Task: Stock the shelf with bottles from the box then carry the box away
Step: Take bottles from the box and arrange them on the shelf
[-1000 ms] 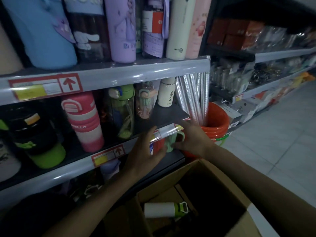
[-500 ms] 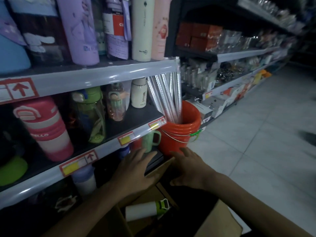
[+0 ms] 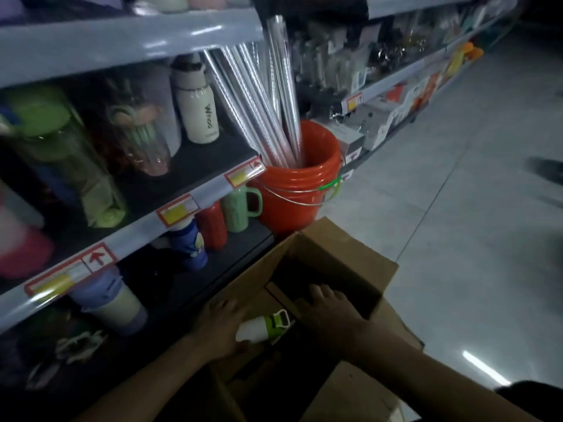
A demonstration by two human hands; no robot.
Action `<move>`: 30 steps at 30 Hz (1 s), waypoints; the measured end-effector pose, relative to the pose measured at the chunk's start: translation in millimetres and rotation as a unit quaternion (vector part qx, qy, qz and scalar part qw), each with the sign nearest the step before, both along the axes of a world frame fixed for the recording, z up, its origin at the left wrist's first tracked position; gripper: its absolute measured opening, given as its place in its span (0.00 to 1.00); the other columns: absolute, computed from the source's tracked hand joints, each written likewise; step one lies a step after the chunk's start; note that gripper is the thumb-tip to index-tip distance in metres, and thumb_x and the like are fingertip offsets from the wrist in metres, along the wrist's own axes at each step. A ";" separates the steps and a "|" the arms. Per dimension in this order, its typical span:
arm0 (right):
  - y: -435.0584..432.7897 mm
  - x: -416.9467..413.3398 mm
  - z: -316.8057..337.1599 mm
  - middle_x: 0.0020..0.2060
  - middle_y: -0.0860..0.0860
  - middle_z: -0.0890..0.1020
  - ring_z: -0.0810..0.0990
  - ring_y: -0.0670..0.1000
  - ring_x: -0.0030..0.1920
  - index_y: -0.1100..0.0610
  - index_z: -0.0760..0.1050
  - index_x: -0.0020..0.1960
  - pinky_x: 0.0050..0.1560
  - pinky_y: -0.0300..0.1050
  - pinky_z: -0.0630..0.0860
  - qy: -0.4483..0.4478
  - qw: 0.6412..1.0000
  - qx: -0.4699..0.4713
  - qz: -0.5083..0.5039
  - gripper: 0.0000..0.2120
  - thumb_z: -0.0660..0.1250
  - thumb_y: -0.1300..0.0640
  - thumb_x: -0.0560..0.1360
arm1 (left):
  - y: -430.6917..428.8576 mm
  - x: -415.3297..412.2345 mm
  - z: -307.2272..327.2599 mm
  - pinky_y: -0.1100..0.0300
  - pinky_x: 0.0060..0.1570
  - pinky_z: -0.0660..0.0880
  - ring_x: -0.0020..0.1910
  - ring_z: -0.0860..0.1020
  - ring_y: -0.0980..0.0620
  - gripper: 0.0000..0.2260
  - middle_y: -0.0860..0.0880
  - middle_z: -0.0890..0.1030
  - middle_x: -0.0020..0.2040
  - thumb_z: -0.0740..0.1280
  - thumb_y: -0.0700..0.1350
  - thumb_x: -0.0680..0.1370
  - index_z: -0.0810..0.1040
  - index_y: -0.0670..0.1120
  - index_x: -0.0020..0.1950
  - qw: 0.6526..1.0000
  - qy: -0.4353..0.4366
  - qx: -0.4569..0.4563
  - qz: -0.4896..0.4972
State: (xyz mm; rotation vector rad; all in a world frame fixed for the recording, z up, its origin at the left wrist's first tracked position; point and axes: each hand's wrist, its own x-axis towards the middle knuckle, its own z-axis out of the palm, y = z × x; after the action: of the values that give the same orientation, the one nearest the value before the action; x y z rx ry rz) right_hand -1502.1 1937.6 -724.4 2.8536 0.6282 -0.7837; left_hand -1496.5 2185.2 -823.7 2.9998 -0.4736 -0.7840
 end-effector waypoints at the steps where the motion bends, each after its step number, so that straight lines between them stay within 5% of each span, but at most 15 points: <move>1: 0.7 -4.3 -7.6 0.77 0.61 0.59 0.61 0.64 0.75 0.53 0.57 0.81 0.72 0.59 0.65 0.014 1.000 -0.005 0.011 0.29 0.61 0.48 0.83 | -2.7 -1.4 -12.4 0.48 0.66 0.66 0.72 0.67 0.44 0.36 0.47 0.66 0.75 0.67 0.65 0.76 0.60 0.54 0.79 1.000 0.017 0.013 -0.004; 7: 0.4 -28.1 -31.9 0.76 0.62 0.61 0.66 0.64 0.72 0.56 0.53 0.82 0.67 0.58 0.69 0.085 0.995 -0.014 0.053 0.30 0.60 0.53 0.84 | -27.7 1.8 -66.2 0.44 0.69 0.64 0.74 0.65 0.40 0.38 0.43 0.62 0.77 0.65 0.60 0.79 0.51 0.49 0.83 0.997 0.057 0.058 0.005; 15: -20.8 -29.5 -50.4 0.69 0.59 0.70 0.72 0.62 0.66 0.54 0.65 0.76 0.61 0.55 0.72 0.121 0.991 -0.039 0.033 0.27 0.67 0.52 0.79 | -45.4 28.2 -119.0 0.41 0.68 0.66 0.73 0.65 0.38 0.45 0.42 0.61 0.77 0.68 0.62 0.76 0.47 0.49 0.83 0.995 0.048 0.073 0.042; 21: -38.3 -21.3 -55.7 0.69 0.57 0.70 0.72 0.60 0.67 0.54 0.65 0.75 0.61 0.53 0.73 0.122 0.991 -0.034 0.033 0.30 0.70 0.50 0.77 | -50.2 33.3 -141.1 0.42 0.67 0.68 0.72 0.67 0.39 0.42 0.41 0.66 0.75 0.69 0.60 0.76 0.52 0.45 0.81 0.990 0.080 0.083 0.086; 26: -41.9 -22.4 -54.3 0.70 0.57 0.69 0.72 0.60 0.67 0.54 0.64 0.76 0.61 0.54 0.74 0.124 0.991 -0.040 0.040 0.30 0.70 0.48 0.77 | -52.7 33.6 -136.9 0.48 0.61 0.73 0.68 0.72 0.41 0.32 0.42 0.71 0.71 0.73 0.49 0.75 0.63 0.45 0.75 0.990 0.064 0.051 0.114; 30: -36.6 -19.4 -44.5 0.69 0.56 0.71 0.74 0.59 0.66 0.52 0.67 0.74 0.60 0.54 0.74 0.096 0.995 -0.013 0.038 0.25 0.67 0.48 0.80 | -51.2 32.7 -120.6 0.49 0.57 0.74 0.63 0.76 0.41 0.28 0.43 0.76 0.66 0.74 0.52 0.74 0.68 0.46 0.70 0.989 0.037 -0.012 0.142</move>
State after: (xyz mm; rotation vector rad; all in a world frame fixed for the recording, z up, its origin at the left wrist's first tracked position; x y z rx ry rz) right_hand -1521.5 1901.0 -768.9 2.7338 0.7388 -1.0529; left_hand -1463.8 2134.0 -944.3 2.9092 -0.0486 -0.8529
